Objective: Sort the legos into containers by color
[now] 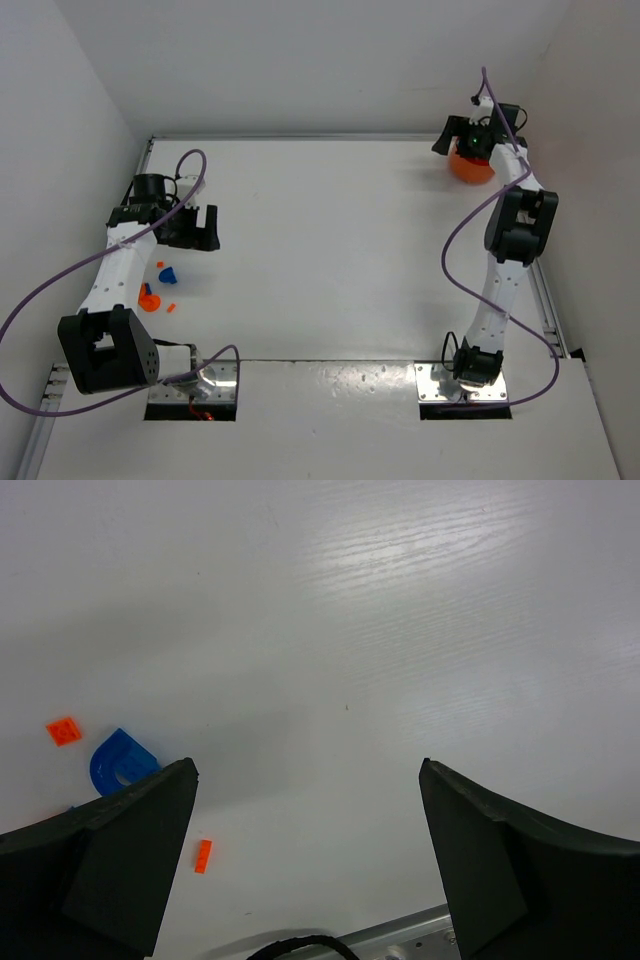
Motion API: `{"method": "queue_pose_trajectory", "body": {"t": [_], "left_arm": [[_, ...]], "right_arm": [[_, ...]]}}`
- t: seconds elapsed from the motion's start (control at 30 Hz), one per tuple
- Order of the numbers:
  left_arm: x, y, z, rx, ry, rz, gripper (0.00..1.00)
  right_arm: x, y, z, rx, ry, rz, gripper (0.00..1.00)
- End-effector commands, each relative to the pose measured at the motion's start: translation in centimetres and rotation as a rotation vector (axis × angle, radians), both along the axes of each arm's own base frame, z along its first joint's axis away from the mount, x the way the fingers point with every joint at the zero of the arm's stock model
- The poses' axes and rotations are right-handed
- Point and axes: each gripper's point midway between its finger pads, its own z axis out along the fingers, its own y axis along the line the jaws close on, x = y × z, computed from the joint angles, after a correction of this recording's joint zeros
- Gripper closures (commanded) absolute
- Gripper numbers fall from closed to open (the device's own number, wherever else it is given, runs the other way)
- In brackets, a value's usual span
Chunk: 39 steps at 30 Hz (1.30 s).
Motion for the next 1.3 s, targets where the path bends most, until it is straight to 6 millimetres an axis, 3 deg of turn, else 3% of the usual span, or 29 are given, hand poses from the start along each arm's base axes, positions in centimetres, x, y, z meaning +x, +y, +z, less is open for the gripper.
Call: {"method": "queue_pose_trajectory", "body": {"t": [0.0,0.13,0.5,0.63,0.7,0.8,0.9,1.0,1.13,1.17,1.27], "left_arm": [[0.8,0.1,0.9,-0.018,-0.039,0.005,0.0],[0.8,0.1,0.9,-0.018,-0.039,0.005,0.0],[0.8,0.1,0.9,-0.018,-0.039,0.005,0.0],[0.6,0.2,0.5,-0.012,-0.019,0.011,0.0],[0.6,0.2,0.5,-0.012,-0.019,0.011,0.0],[0.6,0.2,0.5,-0.012,-0.019,0.011,0.0],[0.6,0.2,0.5,-0.012,-0.019,0.011,0.0],[0.4,0.0,0.4,-0.019,-0.021,0.006,0.0],[0.4,0.0,0.4,-0.02,-0.02,0.006,0.0],[0.4,0.0,0.4,-0.02,-0.02,0.006,0.0],[0.4,0.0,0.4,-0.02,-0.02,0.006,0.0]], "right_arm": [[2.2,0.1,2.4,-0.011,-0.097,-0.007,0.0],[2.9,0.4,3.6,-0.024,-0.134,-0.005,0.0],[3.9,-1.4,3.4,-0.121,-0.145,-0.086,0.0],[4.0,-1.1,3.3,-0.146,-0.15,-0.074,0.0],[3.6,-0.5,3.9,-0.134,-0.149,-0.042,0.0],[2.4,-1.2,4.9,-0.138,-0.152,-0.027,0.0],[0.7,-0.8,7.0,-0.178,-0.221,-0.001,0.0],[-0.8,-0.8,6.2,-0.228,-0.183,0.042,0.0],[-0.9,-1.5,6.1,-0.276,-0.17,0.036,0.0],[-1.1,-1.6,5.3,-0.279,-0.156,0.03,0.0],[-0.9,-2.3,5.8,-0.304,-0.172,0.0,0.0]]}}
